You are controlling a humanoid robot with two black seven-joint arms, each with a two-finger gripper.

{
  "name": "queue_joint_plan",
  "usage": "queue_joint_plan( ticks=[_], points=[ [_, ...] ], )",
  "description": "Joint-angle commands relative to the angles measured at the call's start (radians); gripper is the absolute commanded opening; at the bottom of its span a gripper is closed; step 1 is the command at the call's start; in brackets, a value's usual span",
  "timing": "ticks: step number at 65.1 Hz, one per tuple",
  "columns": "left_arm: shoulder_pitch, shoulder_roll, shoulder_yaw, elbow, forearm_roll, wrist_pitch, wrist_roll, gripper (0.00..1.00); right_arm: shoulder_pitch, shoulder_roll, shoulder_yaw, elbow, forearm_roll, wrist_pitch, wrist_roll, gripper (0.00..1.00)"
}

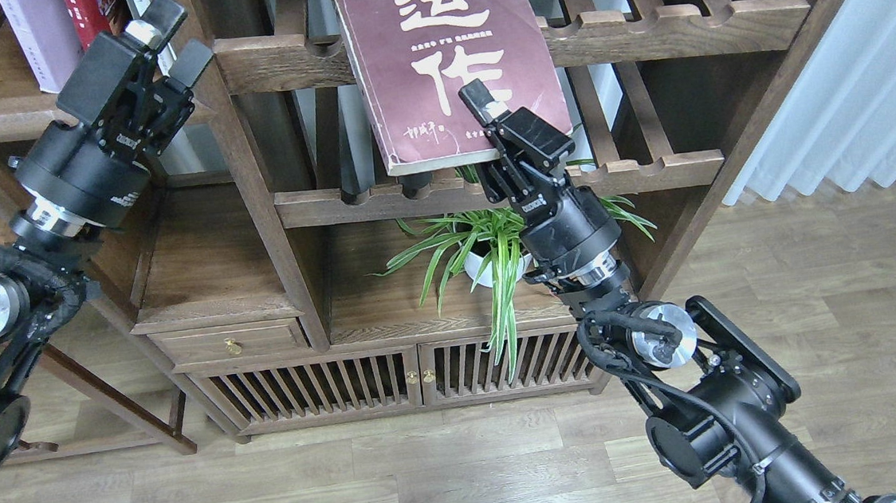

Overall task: Organize books on shelf
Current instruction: 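Tip the maroon book outward and pull it down toward the left gripper, then grip the maroon book between both grippers and steady it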

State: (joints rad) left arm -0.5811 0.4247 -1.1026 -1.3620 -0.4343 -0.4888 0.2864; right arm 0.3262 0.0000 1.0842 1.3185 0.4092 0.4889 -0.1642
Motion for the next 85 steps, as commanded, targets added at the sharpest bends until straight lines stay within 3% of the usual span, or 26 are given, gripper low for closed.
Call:
queue_joint_plan(
  ticks=[1,50,85],
  points=[
    [-0.002,-0.001,0.032,0.000,-0.006,0.000,0.003,0.98,0.013,0.000,-0.032,0.001,-0.001,0.000,0.000,0.04],
    [-0.010,-0.014,0.139,-0.002,-0.015,0.000,0.005,0.98,0.028,0.000,-0.136,0.001,-0.061,0.000,0.000,0.04],
    [-0.011,-0.033,0.144,-0.003,-0.015,0.000,0.008,0.94,0.027,0.000,-0.161,-0.001,-0.069,0.000,-0.001,0.05]
  ],
)
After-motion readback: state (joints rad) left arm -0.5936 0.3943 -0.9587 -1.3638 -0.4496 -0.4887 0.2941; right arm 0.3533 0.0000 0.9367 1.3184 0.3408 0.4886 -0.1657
